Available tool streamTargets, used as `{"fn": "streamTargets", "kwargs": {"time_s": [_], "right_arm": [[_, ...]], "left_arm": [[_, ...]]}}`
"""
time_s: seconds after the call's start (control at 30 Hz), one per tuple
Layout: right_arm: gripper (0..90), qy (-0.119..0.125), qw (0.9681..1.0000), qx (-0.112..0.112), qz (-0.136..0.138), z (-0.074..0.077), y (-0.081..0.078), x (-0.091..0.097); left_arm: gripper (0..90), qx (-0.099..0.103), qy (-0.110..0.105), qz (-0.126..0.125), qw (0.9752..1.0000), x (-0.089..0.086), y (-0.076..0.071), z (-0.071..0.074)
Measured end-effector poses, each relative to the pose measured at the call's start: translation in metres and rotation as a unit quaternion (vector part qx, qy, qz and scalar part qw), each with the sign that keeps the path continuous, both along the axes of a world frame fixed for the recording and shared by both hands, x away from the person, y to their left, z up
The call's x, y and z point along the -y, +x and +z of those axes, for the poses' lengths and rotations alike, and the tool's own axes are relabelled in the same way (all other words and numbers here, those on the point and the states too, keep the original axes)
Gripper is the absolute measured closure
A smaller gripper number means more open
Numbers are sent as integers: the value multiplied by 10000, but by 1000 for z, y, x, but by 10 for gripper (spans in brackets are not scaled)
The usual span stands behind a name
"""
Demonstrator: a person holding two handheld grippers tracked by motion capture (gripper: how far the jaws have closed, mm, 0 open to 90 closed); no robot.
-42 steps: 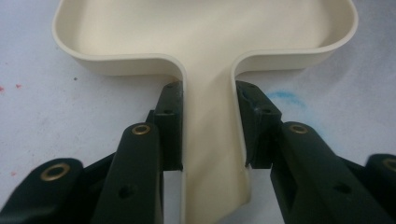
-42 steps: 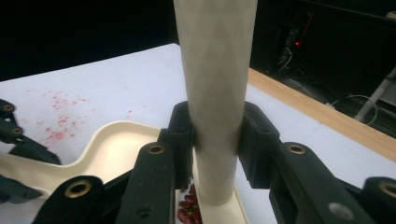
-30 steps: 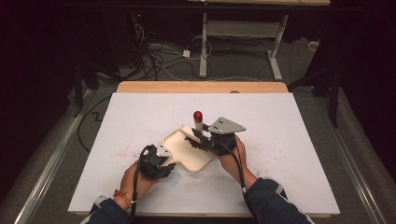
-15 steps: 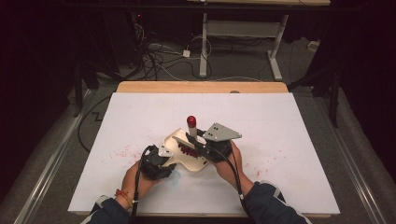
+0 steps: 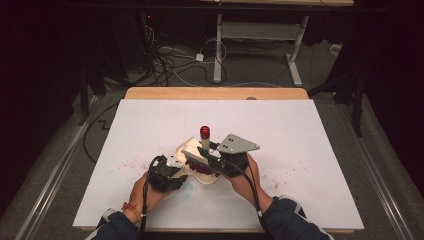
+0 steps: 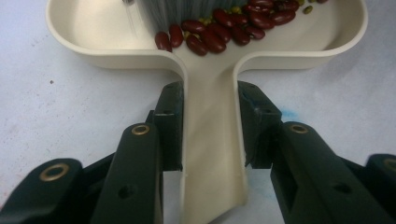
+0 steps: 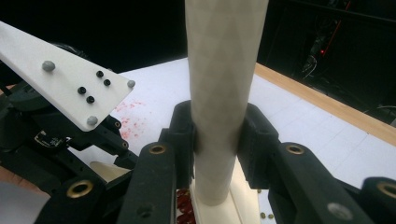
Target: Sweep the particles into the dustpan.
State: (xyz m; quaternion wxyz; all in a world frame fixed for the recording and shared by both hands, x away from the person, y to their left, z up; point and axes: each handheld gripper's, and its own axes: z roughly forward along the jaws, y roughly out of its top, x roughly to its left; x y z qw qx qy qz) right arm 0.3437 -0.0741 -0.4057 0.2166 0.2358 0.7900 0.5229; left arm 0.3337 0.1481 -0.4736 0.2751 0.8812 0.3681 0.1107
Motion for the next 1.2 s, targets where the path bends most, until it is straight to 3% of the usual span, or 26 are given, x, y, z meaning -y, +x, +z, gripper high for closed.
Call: {"fn": "streamTargets", "kwargs": {"time_s": [0.1,0.4,0.63,0.83,0.93,1.03,1.2], "right_arm": [[705,87,9999,-55,24,2,0,3],[705,263,9996,114,32,21,2,18],[705,479,9984,268,-155,37,6,40],[705,388,9971,408,-513,42,12,61],[705,335,9967,333,-667,38,17,71],[705,109,9949,381,-924,32,23,81],[705,33,9934,365,-1084,28,26,91]], "left_arm": [[630,7,18,-27,10000,-2,0,-1],[631,-40,51,-110,9999,-10,0,0],[631,-72,116,-168,9998,-13,-1,0],[631,-128,103,-201,9997,-16,-5,0],[631,-158,94,-223,9996,-18,-7,0],[631,-172,114,-250,9995,-20,-10,1],[630,-175,113,-254,9995,-24,-12,1]]}}
